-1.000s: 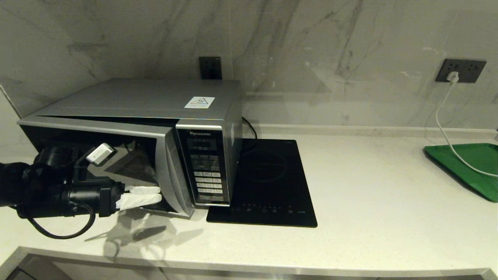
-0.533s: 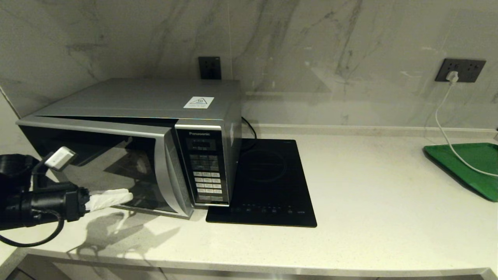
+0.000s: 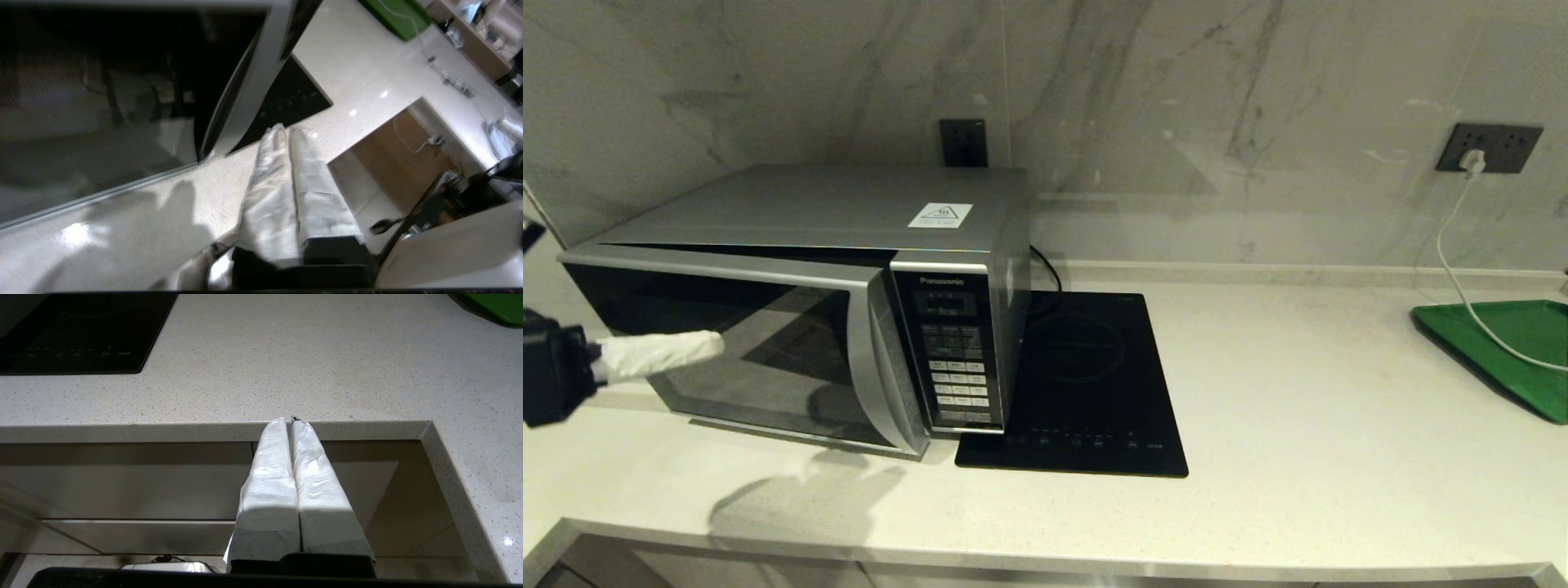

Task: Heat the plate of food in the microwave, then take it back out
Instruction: Open the microwave oven

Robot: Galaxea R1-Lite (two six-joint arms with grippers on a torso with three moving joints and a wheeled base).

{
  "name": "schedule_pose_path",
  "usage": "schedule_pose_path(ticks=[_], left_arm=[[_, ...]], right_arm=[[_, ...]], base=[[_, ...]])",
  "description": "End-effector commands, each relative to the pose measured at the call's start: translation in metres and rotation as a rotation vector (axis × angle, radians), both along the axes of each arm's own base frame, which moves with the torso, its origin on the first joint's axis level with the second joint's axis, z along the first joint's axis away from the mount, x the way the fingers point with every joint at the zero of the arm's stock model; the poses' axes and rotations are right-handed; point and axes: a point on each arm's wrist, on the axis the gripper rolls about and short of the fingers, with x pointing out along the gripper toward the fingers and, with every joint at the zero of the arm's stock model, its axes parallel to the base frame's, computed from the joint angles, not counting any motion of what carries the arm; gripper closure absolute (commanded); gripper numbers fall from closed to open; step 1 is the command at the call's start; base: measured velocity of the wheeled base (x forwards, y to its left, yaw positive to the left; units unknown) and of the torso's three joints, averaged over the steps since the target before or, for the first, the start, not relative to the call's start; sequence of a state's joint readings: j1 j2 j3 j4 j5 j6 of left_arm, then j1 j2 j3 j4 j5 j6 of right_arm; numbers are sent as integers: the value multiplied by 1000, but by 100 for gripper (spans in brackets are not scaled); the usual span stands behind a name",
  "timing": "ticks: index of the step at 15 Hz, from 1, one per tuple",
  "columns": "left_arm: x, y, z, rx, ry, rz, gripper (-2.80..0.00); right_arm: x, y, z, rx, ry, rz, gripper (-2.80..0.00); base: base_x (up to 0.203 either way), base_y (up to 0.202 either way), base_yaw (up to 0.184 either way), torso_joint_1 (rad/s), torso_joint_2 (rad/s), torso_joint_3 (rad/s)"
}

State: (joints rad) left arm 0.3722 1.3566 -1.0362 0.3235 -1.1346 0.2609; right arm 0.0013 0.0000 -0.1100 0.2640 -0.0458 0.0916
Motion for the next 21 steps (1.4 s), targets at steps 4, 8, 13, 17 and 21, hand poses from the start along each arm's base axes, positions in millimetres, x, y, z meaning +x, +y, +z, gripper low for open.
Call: schedule_pose_path(ticks=[4, 8, 13, 17, 21], left_arm=[[29, -80, 82, 268, -81, 356, 0], [83, -102, 83, 328, -52, 572, 0], [93, -104, 79, 365, -39, 613, 0], [104, -107, 68, 401, 7, 654, 0], [109, -111, 60, 401, 53, 654, 0]], right_arm=[[0, 0, 0, 0, 1, 0, 0], [0, 0, 0, 0, 2, 0, 0], [0, 0, 0, 0, 2, 0, 0], [0, 0, 0, 0, 2, 0, 0], [0, 0, 0, 0, 1, 0, 0]], base=[[0, 0, 0, 0, 0, 0], [0, 0, 0, 0, 0, 0], [0, 0, 0, 0, 0, 0], [0, 0, 0, 0, 0, 0], [0, 0, 0, 0, 0, 0]])
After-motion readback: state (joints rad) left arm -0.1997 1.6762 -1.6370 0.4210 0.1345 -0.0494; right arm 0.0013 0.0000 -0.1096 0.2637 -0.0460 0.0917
